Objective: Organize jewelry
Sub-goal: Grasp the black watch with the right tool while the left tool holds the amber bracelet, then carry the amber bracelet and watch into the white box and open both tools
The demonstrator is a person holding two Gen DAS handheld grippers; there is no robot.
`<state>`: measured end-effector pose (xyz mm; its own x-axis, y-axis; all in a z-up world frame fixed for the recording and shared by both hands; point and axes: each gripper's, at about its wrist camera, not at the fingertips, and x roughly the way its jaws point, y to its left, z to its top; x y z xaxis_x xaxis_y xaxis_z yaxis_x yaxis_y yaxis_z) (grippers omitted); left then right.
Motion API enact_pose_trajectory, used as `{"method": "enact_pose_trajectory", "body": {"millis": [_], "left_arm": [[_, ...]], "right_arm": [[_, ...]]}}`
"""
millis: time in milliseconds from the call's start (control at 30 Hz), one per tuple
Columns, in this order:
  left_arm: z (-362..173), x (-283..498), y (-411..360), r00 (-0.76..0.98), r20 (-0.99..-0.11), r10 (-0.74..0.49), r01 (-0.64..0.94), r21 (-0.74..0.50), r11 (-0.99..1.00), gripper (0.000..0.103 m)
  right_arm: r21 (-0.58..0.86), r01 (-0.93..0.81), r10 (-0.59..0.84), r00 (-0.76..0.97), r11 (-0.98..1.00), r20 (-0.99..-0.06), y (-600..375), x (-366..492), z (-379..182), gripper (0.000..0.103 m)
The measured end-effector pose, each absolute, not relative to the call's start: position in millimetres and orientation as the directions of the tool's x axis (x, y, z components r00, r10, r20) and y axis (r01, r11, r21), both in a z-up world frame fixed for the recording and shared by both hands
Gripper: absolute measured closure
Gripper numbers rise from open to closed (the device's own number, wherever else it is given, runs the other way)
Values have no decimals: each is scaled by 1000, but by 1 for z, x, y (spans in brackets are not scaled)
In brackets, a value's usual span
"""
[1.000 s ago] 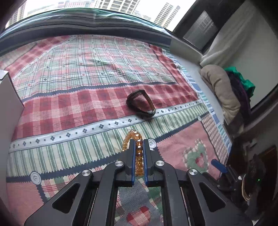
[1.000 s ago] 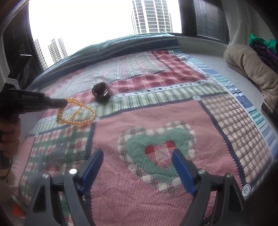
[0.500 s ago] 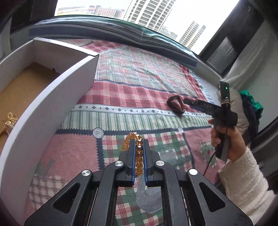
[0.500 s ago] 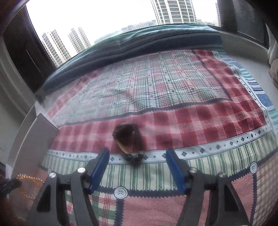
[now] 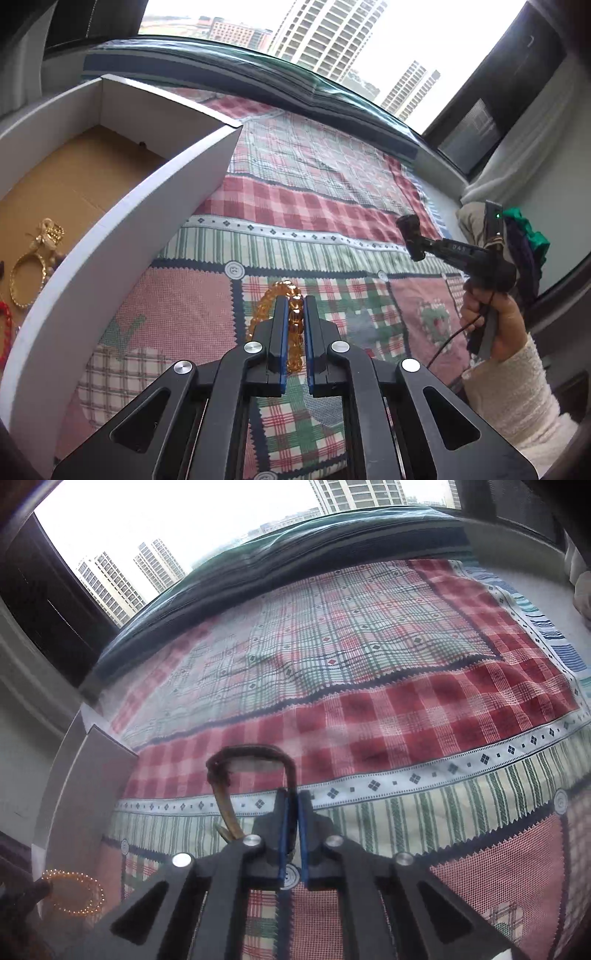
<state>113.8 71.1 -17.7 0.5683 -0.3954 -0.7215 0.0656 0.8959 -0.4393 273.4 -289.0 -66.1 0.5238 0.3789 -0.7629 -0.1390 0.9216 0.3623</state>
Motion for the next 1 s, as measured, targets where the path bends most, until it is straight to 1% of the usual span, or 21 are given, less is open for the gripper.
{"method": "enact_pose_trajectory", "body": {"millis": [100, 300, 600, 833, 933, 1000], "left_arm": [[-8, 107, 76, 583, -693, -424, 69, -477, 876, 98], [25, 89, 93, 635, -641, -431, 87, -495, 865, 98], [49, 60, 131, 675, -618, -403, 50, -507, 861, 98], [70, 39, 167, 708, -574, -412, 17, -569, 822, 98], [91, 27, 194, 745, -541, -391, 2, -584, 812, 98], [106, 18, 211, 778, -527, -343, -15, -561, 827, 98]], "right_arm": [[376, -175, 409, 524, 910, -747, -285, 255, -50, 98], [358, -300, 465, 485, 884, -741, -237, 227, -33, 98], [420, -454, 599, 391, 786, -698, -159, 189, -23, 98], [423, -517, 632, 340, 744, -696, -131, 160, -16, 98], [426, -538, 649, 338, 728, -682, -123, 154, -3, 98], [427, -560, 666, 337, 710, -666, -112, 154, 11, 98]]}}
